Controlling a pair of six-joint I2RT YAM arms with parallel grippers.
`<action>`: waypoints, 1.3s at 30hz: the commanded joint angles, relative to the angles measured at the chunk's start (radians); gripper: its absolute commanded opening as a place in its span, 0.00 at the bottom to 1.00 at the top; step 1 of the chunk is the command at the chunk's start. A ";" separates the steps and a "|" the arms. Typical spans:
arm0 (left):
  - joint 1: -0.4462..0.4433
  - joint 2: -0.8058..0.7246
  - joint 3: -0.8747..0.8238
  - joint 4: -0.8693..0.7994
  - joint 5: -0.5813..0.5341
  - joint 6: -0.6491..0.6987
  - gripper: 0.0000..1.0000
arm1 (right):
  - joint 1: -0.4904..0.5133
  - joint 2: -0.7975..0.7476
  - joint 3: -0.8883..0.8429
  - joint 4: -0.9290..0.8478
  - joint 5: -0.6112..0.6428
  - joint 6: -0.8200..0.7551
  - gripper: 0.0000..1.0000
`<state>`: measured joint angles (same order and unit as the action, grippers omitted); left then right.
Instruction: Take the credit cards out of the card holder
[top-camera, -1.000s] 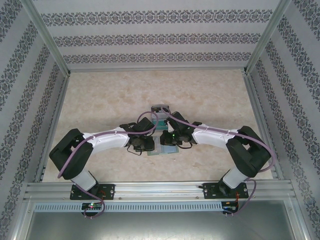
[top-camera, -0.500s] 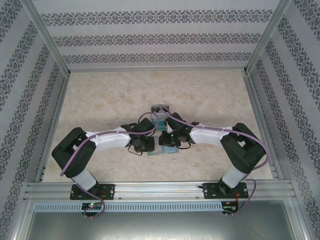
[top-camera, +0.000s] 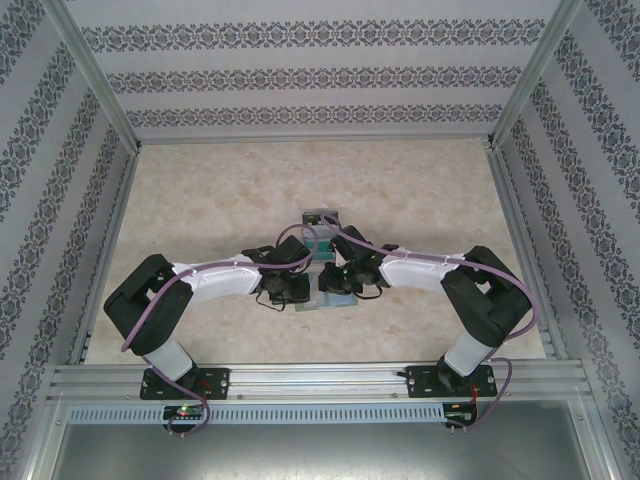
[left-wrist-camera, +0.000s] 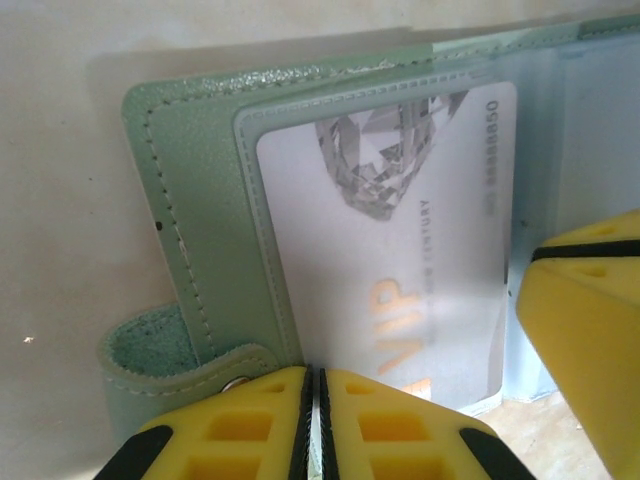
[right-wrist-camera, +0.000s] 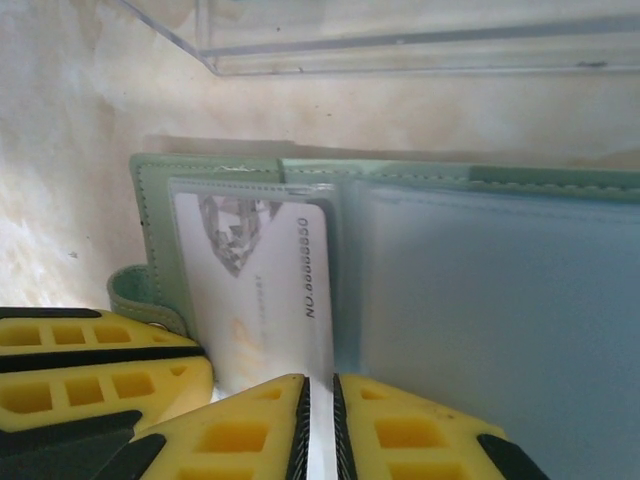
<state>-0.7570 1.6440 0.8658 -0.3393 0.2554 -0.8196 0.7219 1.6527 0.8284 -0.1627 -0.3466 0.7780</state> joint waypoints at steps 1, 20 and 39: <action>0.003 0.031 -0.005 0.015 0.015 0.007 0.11 | -0.012 -0.054 -0.002 -0.060 0.056 -0.042 0.17; -0.016 0.063 0.034 0.005 0.020 0.030 0.11 | -0.033 -0.011 -0.050 -0.011 0.010 -0.029 0.15; -0.017 0.057 0.029 -0.017 0.002 0.020 0.09 | -0.042 -0.045 -0.070 0.082 -0.070 -0.011 0.18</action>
<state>-0.7593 1.6730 0.8944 -0.3443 0.2653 -0.8108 0.6891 1.5837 0.7799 -0.1173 -0.3801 0.7574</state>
